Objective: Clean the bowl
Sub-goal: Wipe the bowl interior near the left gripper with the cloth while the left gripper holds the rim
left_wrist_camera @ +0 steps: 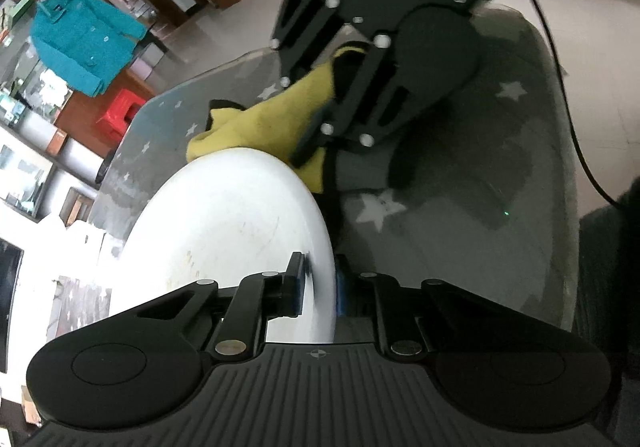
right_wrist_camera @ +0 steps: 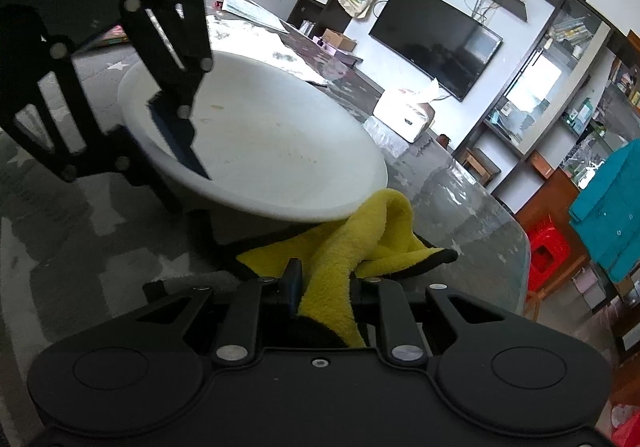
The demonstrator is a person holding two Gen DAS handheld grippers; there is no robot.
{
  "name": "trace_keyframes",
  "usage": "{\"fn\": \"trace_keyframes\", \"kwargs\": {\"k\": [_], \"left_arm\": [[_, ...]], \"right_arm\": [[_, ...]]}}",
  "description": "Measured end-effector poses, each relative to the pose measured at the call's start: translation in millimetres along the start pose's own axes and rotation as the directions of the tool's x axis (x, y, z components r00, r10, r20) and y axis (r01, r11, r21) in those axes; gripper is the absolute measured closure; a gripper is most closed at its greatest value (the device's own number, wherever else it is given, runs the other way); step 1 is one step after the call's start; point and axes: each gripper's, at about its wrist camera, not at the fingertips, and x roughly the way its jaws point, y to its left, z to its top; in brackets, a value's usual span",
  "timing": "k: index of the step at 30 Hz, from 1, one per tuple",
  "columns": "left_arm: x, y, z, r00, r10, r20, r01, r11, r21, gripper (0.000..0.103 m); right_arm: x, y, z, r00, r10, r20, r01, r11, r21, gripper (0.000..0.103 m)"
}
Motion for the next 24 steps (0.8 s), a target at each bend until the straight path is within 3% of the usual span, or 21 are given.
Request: {"fn": "trace_keyframes", "kwargs": {"k": [18, 24], "left_arm": [[-0.8, 12.2, -20.4, 0.995, -0.099, 0.005, 0.097, 0.984, 0.152, 0.087], [-2.4, 7.5, -21.7, 0.994, -0.114, 0.003, 0.113, 0.989, 0.09, 0.086]], "right_arm": [[26.5, -14.8, 9.0, 0.999, 0.022, 0.034, -0.021, 0.999, -0.028, 0.082], [37.5, -20.8, 13.6, 0.999, 0.025, 0.039, -0.024, 0.999, -0.027, 0.082]]}}
